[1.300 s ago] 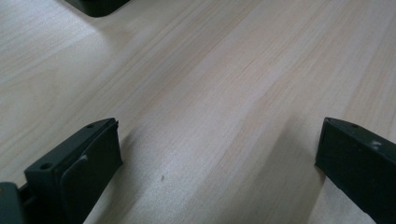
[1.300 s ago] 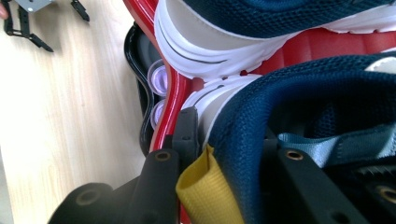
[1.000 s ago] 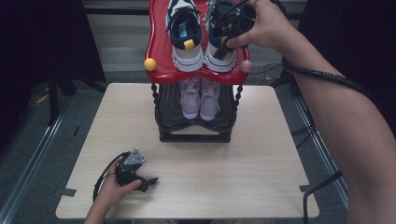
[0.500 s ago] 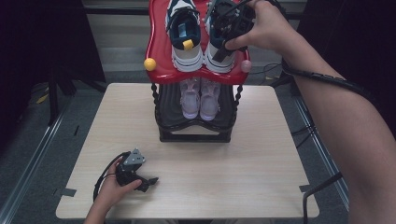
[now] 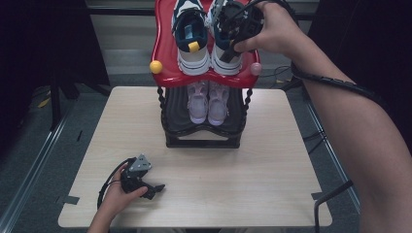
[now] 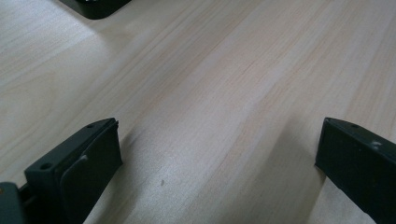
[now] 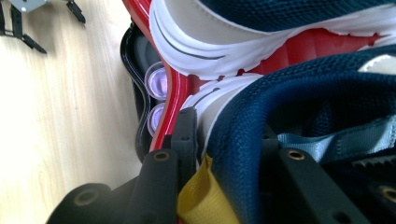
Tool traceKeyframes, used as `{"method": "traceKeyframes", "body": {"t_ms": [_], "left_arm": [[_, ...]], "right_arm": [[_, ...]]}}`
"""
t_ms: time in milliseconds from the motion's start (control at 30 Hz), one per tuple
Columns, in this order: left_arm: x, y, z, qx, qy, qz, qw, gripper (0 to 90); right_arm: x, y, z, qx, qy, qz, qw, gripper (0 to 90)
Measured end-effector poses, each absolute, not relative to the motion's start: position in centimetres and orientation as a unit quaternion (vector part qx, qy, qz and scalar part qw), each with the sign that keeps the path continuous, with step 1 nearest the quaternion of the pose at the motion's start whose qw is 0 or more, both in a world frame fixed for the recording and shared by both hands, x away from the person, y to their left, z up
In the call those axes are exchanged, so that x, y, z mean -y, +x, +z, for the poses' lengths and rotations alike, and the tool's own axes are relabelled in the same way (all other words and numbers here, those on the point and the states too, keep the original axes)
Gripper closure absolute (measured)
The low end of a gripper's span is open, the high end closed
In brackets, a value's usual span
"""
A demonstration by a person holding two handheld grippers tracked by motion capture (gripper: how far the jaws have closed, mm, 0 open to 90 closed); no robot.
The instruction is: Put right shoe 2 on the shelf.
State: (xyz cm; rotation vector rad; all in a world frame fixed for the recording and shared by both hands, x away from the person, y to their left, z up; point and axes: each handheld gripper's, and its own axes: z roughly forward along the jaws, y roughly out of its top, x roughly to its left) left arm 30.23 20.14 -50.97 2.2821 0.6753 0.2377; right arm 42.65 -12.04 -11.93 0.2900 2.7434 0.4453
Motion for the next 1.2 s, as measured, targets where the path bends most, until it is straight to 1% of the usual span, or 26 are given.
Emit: {"method": "traceKeyframes", "body": {"t_ms": [133, 200, 233, 267, 400, 467, 500, 667, 700, 833, 900, 933, 967, 1200], "left_arm": [[-20.1, 30.2, -51.0, -0.263, 0.888, 0.092, 0.366, 0.0], [-20.1, 30.2, -51.0, -0.263, 0.888, 0.093, 0.366, 0.0], [-20.1, 30.2, -51.0, -0.262, 0.889, 0.092, 0.365, 0.0], [-20.1, 30.2, -51.0, -0.261, 0.889, 0.092, 0.365, 0.0], [-20.1, 30.2, -51.0, -0.263, 0.888, 0.092, 0.366, 0.0], [-20.1, 30.3, -51.0, -0.263, 0.888, 0.093, 0.365, 0.0], [-20.1, 30.3, -50.9, -0.263, 0.889, 0.093, 0.363, 0.0], [-20.0, 30.3, -51.0, -0.265, 0.887, 0.092, 0.367, 0.0], [-20.0, 30.4, -51.0, -0.263, 0.888, 0.093, 0.367, 0.0], [-19.9, 30.4, -51.0, -0.263, 0.888, 0.091, 0.367, 0.0], [-19.9, 30.4, -51.0, -0.263, 0.888, 0.091, 0.367, 0.0], [-19.9, 30.4, -51.0, -0.263, 0.888, 0.091, 0.367, 0.0], [-19.9, 30.4, -51.0, -0.263, 0.888, 0.091, 0.367, 0.0], [-19.9, 30.4, -51.0, -0.263, 0.888, 0.092, 0.366, 0.0]], "right_arm": [[12.0, 42.6, -12.0, -0.965, 0.111, 0.159, 0.177, 68.2], [12.0, 42.5, -12.0, -0.965, 0.109, 0.159, 0.176, 65.2], [12.0, 42.5, -12.0, -0.965, 0.109, 0.159, 0.176, 65.2], [12.1, 42.3, -11.9, -0.964, 0.121, 0.162, 0.174, 59.4], [12.3, 42.0, -11.6, -0.962, 0.122, 0.171, 0.175, 57.7], [12.8, 41.7, -11.0, -0.956, 0.132, 0.187, 0.185, 55.6], [12.9, 41.6, -10.8, -0.955, 0.137, 0.191, 0.181, 54.2], [13.7, 41.1, -9.7, -0.953, 0.146, 0.196, 0.181, 52.6], [14.1, 40.9, -9.1, -0.951, 0.148, 0.2, 0.184, 50.1], [14.9, 40.3, -8.2, -0.947, 0.159, 0.21, 0.185, 49.0], [15.4, 40.1, -7.8, -0.947, 0.165, 0.206, 0.185, 45.8], [15.4, 40.1, -7.8, -0.947, 0.165, 0.206, 0.185, 45.8], [15.9, 39.7, -7.5, -0.946, 0.173, 0.204, 0.183, 41.8], [17.3, 38.7, -7.1, -0.945, 0.183, 0.203, 0.178, 37.0]]}}
